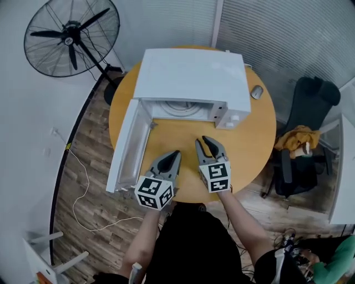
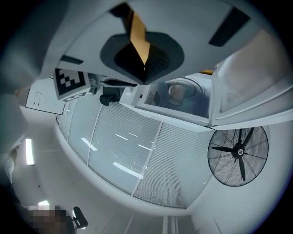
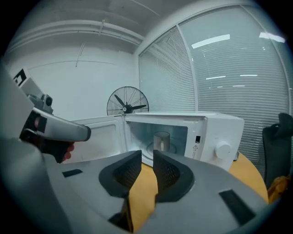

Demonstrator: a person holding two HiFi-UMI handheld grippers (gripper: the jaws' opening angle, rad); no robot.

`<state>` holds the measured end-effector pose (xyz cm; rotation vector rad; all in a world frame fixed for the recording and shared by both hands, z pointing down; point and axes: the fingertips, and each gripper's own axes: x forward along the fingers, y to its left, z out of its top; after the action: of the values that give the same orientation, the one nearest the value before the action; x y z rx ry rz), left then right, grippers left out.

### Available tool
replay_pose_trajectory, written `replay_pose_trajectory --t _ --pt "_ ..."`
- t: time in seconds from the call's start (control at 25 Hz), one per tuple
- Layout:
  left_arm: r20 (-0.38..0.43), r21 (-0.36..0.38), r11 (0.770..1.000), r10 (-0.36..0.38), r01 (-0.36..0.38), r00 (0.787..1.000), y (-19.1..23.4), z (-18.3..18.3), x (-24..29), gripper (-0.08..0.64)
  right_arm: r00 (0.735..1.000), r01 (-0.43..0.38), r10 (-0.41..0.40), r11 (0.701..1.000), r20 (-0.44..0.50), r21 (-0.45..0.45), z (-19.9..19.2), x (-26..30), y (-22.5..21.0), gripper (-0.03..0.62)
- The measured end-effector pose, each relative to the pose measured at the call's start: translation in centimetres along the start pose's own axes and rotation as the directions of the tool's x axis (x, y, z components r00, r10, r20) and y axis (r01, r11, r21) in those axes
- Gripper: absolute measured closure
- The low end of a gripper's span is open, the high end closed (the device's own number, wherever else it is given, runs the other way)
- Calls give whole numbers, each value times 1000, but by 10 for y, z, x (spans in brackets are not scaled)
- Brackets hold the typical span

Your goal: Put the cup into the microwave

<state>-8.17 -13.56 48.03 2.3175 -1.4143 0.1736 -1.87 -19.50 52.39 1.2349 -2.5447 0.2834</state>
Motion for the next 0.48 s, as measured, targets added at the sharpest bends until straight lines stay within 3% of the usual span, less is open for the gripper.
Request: replay_pose_trajectory --t 0.48 --pt "45 -17 1000 11 -10 999 -55 -2 -52 565 997 -65 64 998 44 12 17 -105 23 541"
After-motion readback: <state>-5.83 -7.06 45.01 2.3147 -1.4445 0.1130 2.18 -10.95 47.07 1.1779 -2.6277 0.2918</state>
